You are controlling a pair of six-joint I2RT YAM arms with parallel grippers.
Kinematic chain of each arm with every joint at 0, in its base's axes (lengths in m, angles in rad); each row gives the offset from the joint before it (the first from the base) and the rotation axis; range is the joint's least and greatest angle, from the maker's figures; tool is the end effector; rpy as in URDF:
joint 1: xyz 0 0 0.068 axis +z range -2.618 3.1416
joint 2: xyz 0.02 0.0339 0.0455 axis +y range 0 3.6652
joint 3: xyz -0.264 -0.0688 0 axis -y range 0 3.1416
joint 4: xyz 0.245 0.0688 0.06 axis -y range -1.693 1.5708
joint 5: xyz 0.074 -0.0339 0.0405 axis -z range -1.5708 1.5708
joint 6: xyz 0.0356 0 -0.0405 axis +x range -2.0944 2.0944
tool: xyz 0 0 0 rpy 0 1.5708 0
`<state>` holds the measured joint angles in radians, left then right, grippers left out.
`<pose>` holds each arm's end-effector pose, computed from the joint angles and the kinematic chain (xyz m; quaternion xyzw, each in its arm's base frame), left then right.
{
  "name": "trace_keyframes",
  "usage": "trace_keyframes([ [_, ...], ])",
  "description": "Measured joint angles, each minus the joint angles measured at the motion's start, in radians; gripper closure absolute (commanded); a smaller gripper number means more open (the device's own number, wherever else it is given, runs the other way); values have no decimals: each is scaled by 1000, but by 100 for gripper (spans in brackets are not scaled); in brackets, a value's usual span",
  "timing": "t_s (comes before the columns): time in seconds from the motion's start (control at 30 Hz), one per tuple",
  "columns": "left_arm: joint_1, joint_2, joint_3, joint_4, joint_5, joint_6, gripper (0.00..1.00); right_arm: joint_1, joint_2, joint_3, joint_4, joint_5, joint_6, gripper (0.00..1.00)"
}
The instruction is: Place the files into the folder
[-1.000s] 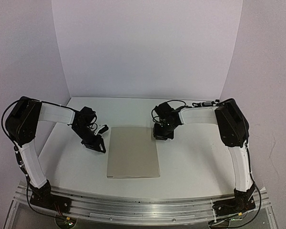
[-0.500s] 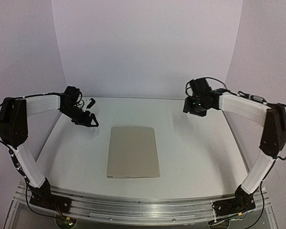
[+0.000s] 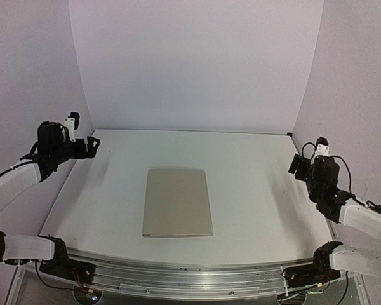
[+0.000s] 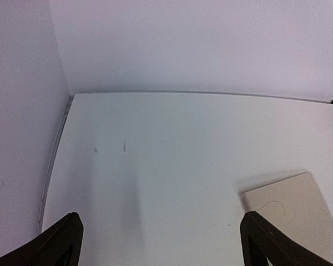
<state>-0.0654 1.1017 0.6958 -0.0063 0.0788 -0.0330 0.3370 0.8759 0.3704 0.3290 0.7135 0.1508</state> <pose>0.2490 -0.0191 0.2635 0.0351 0.8357 -0.0598 0.5447 0.1905 0.0421 0.2324 0.1565 0.7361 -0.1145 0.6485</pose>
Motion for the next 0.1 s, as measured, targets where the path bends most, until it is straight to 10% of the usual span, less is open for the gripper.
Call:
trace_keyframes([
  [0.1,6,1,-146,77,-87,-3,0,0,-66,-94,53,23,-16,2],
])
